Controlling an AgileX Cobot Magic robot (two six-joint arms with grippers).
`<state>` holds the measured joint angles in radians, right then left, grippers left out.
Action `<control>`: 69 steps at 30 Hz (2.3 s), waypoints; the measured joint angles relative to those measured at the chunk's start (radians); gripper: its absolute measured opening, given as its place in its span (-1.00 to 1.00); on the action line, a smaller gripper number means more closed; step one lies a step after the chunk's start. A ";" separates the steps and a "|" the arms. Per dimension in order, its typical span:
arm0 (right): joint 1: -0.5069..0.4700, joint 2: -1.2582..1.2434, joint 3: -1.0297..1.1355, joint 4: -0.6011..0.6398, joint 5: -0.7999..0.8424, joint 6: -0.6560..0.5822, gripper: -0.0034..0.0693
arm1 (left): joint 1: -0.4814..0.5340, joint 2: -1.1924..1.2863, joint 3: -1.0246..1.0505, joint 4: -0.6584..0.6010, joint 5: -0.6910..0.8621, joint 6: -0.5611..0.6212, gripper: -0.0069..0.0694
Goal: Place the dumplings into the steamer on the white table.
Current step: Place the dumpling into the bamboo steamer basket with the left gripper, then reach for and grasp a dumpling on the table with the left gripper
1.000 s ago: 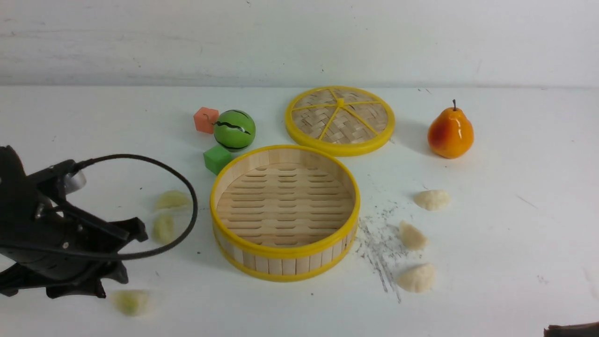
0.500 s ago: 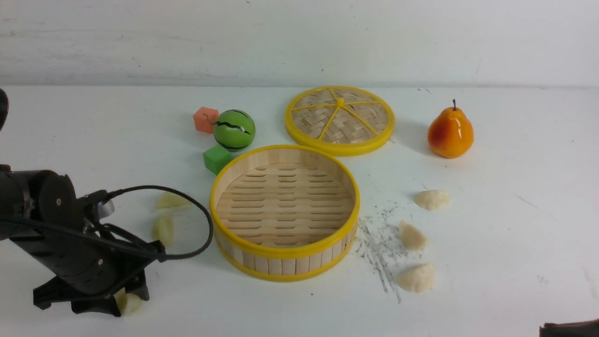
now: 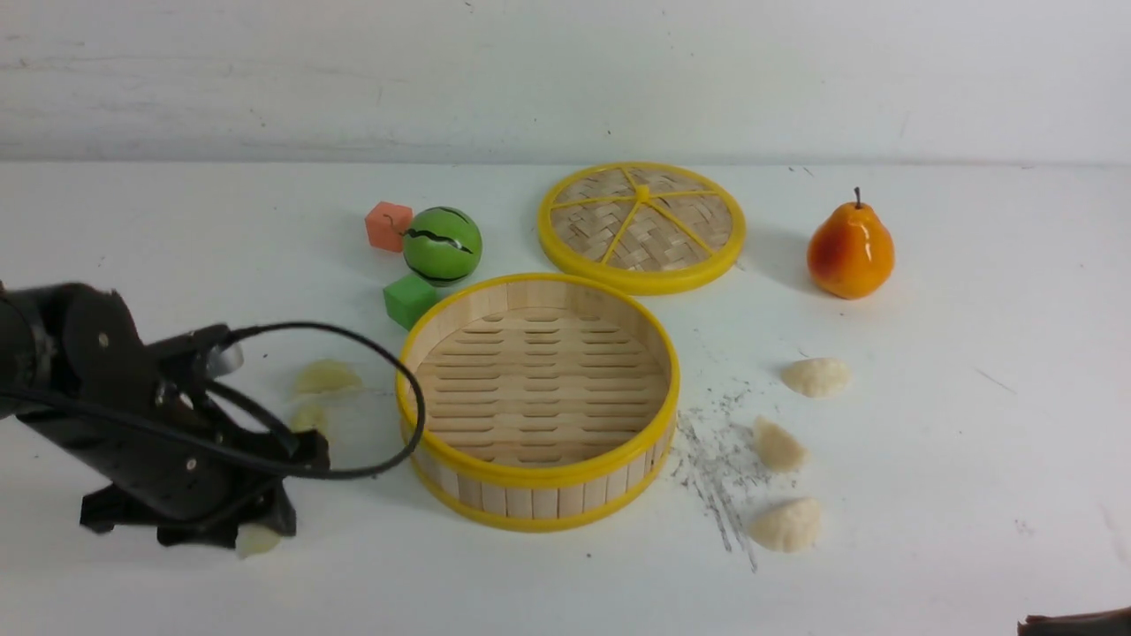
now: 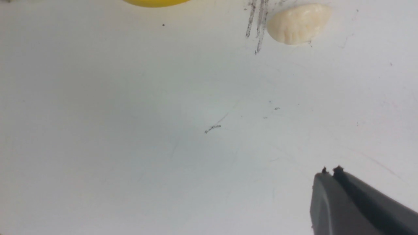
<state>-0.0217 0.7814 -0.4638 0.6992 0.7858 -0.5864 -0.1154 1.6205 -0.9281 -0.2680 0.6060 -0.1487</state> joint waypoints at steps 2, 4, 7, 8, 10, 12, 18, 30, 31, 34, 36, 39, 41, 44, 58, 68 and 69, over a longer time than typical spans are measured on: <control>0.000 0.000 0.000 0.000 -0.001 0.000 -0.91 | 0.000 -0.033 -0.056 -0.076 0.033 0.073 -0.17; 0.000 0.000 0.000 0.000 -0.008 0.000 -0.91 | -0.005 -0.051 -0.121 -0.155 0.057 0.142 -0.17; 0.000 0.000 0.000 0.000 -0.018 0.000 -0.90 | -0.047 -0.043 -0.209 -0.239 0.054 0.241 -0.17; 0.000 0.000 0.000 0.000 -0.019 0.000 -0.90 | -0.060 -0.035 -0.227 -0.249 0.048 0.254 -0.17; 0.000 0.000 0.001 0.000 -0.022 0.000 -0.90 | -0.108 0.009 -0.286 -0.268 0.009 0.281 -0.18; 0.000 0.000 0.001 0.000 -0.022 0.000 -0.90 | -0.153 0.085 -0.346 -0.268 -0.059 0.296 -0.18; 0.000 0.000 0.001 0.000 -0.023 0.000 -0.89 | -0.206 0.301 -0.465 -0.182 -0.169 0.303 -0.18; 0.000 0.000 0.001 0.000 -0.034 -0.022 -0.87 | -0.209 0.420 -0.540 -0.151 -0.199 0.307 0.11; 0.000 0.000 0.002 0.000 -0.037 -0.022 -0.87 | -0.209 0.417 -0.540 -0.151 -0.199 0.307 0.19; 0.000 0.000 0.003 0.000 -0.042 -0.022 -0.87 | -0.209 0.394 -0.540 -0.135 -0.184 0.307 0.33; 0.000 0.000 0.003 0.000 -0.043 -0.022 -0.87 | -0.207 0.339 -0.541 -0.100 -0.152 0.305 0.37; 0.000 0.000 0.003 0.000 -0.044 -0.023 -0.87 | -0.192 0.235 -0.548 -0.040 -0.086 0.267 0.33; 0.000 0.000 0.003 0.000 -0.044 -0.023 -0.87 | -0.171 0.165 -0.553 0.018 -0.011 0.199 0.27; 0.000 0.000 0.003 0.000 -0.044 -0.023 -0.87 | -0.129 0.100 -0.556 0.109 0.119 0.089 0.18; 0.000 0.003 0.003 0.007 -0.043 -0.023 -0.87 | -0.050 0.220 -0.303 0.240 -0.027 -0.144 0.08; 0.000 0.005 0.003 0.007 -0.044 -0.023 -0.87 | -0.050 0.315 -0.305 0.268 -0.090 -0.149 -0.17; 0.000 0.005 0.003 0.007 -0.044 -0.023 -0.86 | -0.050 0.315 -0.305 0.268 -0.090 -0.149 -0.17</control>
<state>-0.0217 0.7864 -0.4609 0.7062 0.7423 -0.6094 -0.1652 1.9357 -1.2333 0.0000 0.5159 -0.2976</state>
